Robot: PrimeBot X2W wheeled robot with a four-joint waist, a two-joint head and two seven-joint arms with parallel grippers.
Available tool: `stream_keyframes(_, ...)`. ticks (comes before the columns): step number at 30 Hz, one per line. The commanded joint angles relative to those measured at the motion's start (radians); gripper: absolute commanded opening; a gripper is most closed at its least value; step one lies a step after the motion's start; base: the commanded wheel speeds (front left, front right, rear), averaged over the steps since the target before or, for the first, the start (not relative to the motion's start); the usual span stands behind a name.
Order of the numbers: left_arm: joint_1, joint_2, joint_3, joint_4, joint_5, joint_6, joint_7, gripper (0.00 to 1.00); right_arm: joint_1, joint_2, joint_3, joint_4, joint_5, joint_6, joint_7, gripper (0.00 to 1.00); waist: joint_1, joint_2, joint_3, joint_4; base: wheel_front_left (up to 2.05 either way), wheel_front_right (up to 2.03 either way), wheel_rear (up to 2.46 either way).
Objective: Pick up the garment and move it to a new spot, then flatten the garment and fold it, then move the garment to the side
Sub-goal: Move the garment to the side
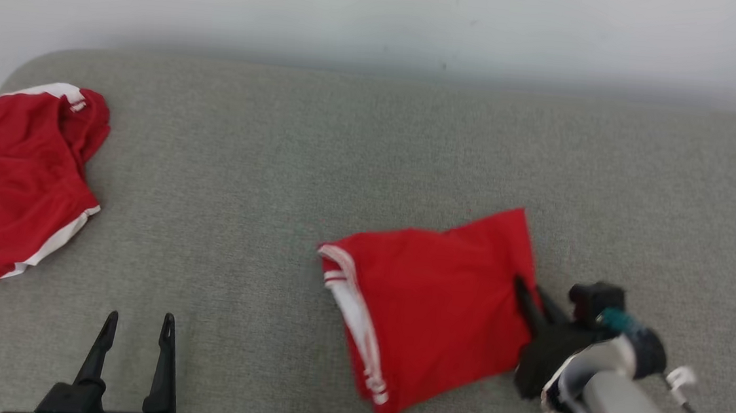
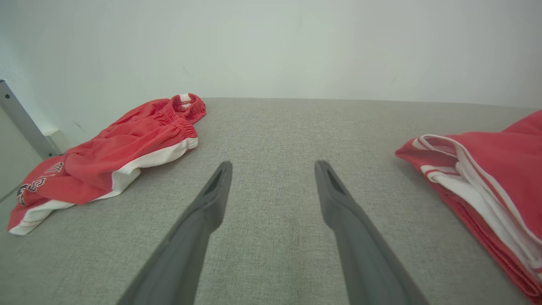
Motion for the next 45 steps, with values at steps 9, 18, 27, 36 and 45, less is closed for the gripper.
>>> stream_keyframes(9, -0.09, -0.006, -0.01, -0.047, -0.004, 0.001, -0.003, 1.0, -0.198, -0.201, 0.016, -0.032, 0.031, -0.003, 0.034, 0.0, -0.0001, -0.0001, 0.188, -0.09, 0.0, 0.0, 0.0)
stream_keyframes(18, -0.188, 0.02, -0.031, -0.138, 0.006, -0.002, -0.003, 1.0, -0.383, -0.377, 0.023, -0.095, 0.042, -0.003, 0.099, 0.0, -0.0001, -0.0001, 0.365, -0.19, 0.0, 0.0, 0.0)
stream_keyframes(27, -0.238, 0.064, -0.021, -0.304, 0.012, -0.003, -0.003, 1.0, -0.501, -0.522, 0.01, -0.199, 0.041, -0.003, 0.184, 0.0, -0.0001, -0.0001, 0.495, -0.276, 0.0, 0.0, 0.0)
stream_keyframes(36, -0.261, 0.088, -0.021, -0.406, 0.018, -0.003, -0.003, 1.0, -0.557, -0.65, -0.053, -0.263, 0.031, -0.003, 0.265, 0.0, -0.0001, -0.0001, 0.568, -0.288, 0.0, 0.0, 0.0)
stream_keyframes(45, -0.262, 0.084, -0.01, -0.421, 0.022, -0.002, -0.001, 1.0, -0.575, -0.723, -0.11, -0.289, 0.004, -0.003, 0.339, 0.0, -0.0001, -0.0001, 0.604, -0.268, 0.0, 0.0, 0.0)
